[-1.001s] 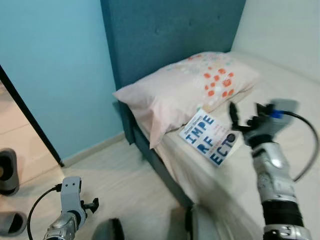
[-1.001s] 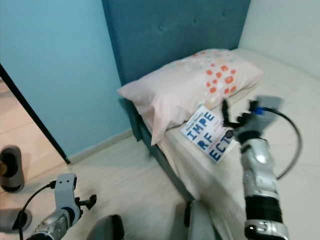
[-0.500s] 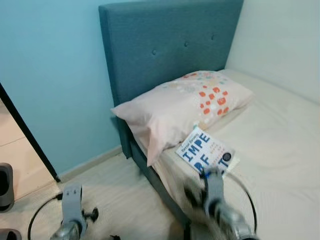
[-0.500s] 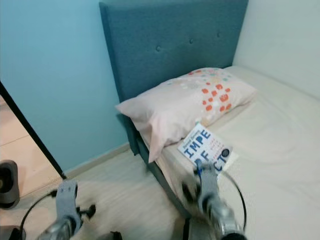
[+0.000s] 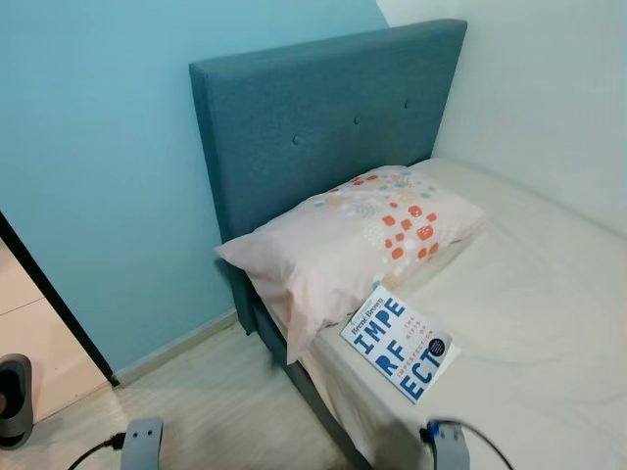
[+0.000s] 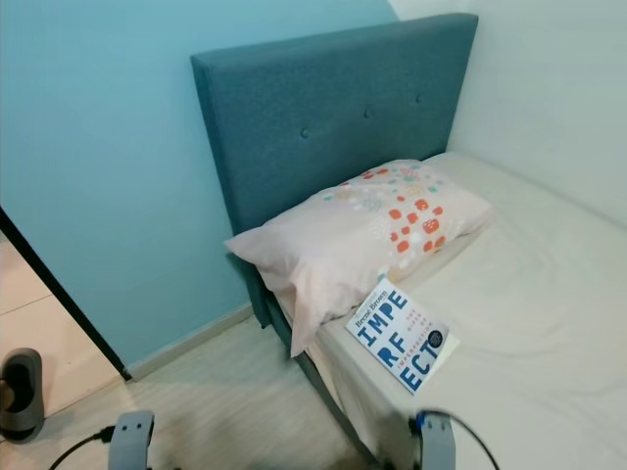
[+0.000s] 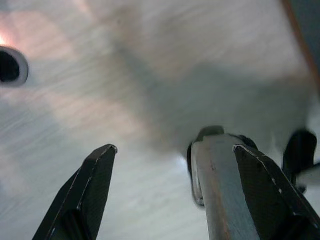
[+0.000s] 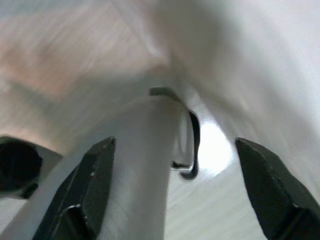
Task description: Clean up the room
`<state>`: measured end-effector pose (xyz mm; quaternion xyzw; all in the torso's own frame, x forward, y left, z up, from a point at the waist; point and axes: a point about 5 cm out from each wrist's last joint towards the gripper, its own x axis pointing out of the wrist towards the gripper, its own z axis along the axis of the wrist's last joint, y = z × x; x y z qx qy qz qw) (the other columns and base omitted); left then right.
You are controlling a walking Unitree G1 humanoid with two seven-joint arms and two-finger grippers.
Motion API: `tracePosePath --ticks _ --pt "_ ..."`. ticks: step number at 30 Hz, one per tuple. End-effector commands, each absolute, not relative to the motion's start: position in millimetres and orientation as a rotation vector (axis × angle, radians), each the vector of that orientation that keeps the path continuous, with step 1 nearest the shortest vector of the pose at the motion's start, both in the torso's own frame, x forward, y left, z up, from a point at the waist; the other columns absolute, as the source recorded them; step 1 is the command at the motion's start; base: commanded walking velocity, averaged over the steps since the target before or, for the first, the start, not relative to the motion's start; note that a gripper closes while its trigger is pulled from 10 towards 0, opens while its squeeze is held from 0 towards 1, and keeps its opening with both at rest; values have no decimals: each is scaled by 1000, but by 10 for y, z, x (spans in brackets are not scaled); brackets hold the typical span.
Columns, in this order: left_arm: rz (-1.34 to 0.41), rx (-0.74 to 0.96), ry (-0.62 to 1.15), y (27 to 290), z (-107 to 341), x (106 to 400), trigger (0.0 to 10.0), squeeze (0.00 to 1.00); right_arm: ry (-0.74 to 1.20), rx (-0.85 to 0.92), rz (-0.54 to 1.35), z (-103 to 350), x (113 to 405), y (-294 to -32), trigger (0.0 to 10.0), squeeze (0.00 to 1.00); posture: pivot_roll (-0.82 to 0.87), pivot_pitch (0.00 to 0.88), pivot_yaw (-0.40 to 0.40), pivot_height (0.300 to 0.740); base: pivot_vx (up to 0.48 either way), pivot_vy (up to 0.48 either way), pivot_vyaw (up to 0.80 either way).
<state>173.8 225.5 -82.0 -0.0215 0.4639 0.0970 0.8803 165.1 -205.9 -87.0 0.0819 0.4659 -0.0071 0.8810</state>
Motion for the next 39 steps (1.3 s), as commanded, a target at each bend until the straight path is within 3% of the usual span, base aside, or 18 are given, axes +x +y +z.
tracePosePath --ticks 1,10,20,39 --pt "196 -30 998 2258 -851 1674 10000 0 993 171 -23 -906 1577 -2051 10000 0 -22 0 -41 701 0 0 0" --pt "173 -14 995 2196 -845 1720 10000 0 1042 158 -27 -962 1455 -2037 10000 0 -20 0 -42 740 0 0 0" --pt "156 2 1011 2229 -866 1652 10000 0 1121 93 -112 -1018 1287 -2138 10000 0 -26 0 -42 740 0 0 0" --pt "130 66 1020 1979 -876 1749 10000 0 1172 74 -164 -1036 1203 -2214 10000 0 -36 0 -39 740 0 0 -752"
